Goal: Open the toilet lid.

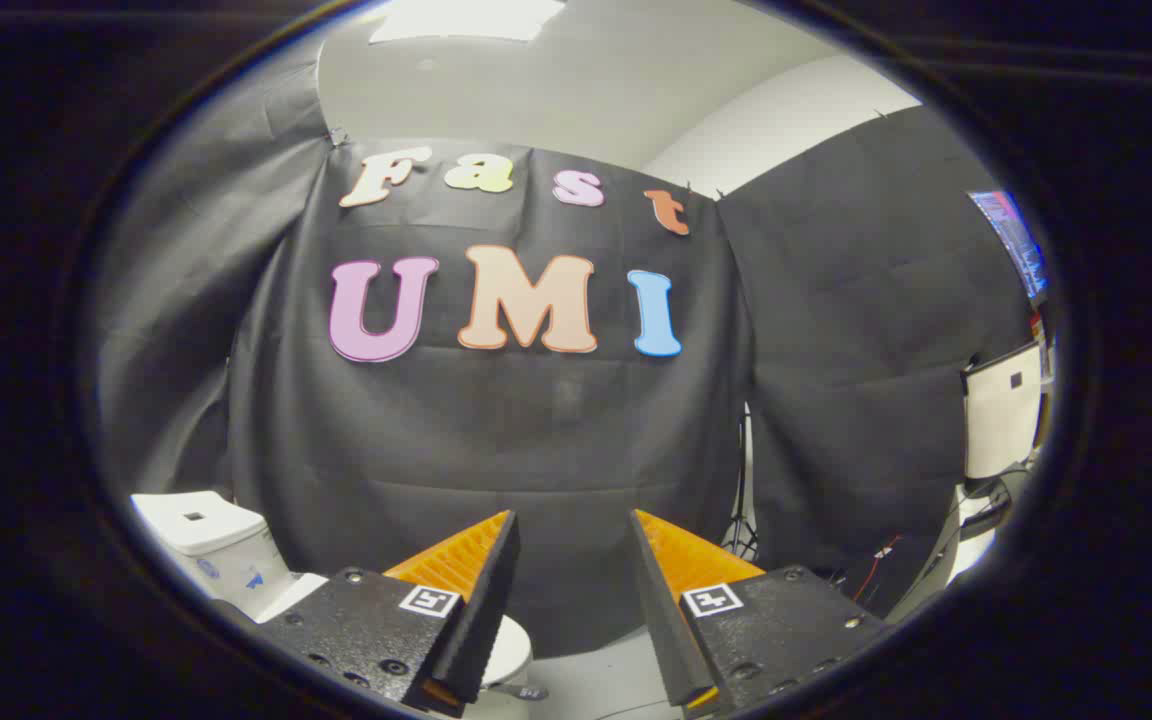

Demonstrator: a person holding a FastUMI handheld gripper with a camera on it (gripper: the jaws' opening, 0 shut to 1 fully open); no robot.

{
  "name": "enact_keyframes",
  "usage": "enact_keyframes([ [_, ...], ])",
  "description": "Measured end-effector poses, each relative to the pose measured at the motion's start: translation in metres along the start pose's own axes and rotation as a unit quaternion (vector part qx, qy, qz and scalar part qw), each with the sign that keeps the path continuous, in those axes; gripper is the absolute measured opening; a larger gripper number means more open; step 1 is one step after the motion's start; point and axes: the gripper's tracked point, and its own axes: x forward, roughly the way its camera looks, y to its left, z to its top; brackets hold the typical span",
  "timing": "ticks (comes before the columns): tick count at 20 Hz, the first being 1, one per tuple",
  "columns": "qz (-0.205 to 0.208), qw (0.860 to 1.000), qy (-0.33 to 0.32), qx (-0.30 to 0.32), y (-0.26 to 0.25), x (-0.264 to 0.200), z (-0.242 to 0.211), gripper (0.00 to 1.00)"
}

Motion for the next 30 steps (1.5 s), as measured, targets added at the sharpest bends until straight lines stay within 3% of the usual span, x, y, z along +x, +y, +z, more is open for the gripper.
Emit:
enact_keyframes([
  [6,-0.012,0.998,0.065,0.016,-0.008,0.006,-0.03,0.67],
  [20,-0.039,0.992,0.045,0.114,-0.037,0.002,-0.034,0.69],
  [26,-0.035,0.966,0.091,0.238,-0.039,0.026,-0.083,0.68],
  [30,-0.024,0.929,0.142,0.341,-0.025,0.049,-0.137,0.68],
])
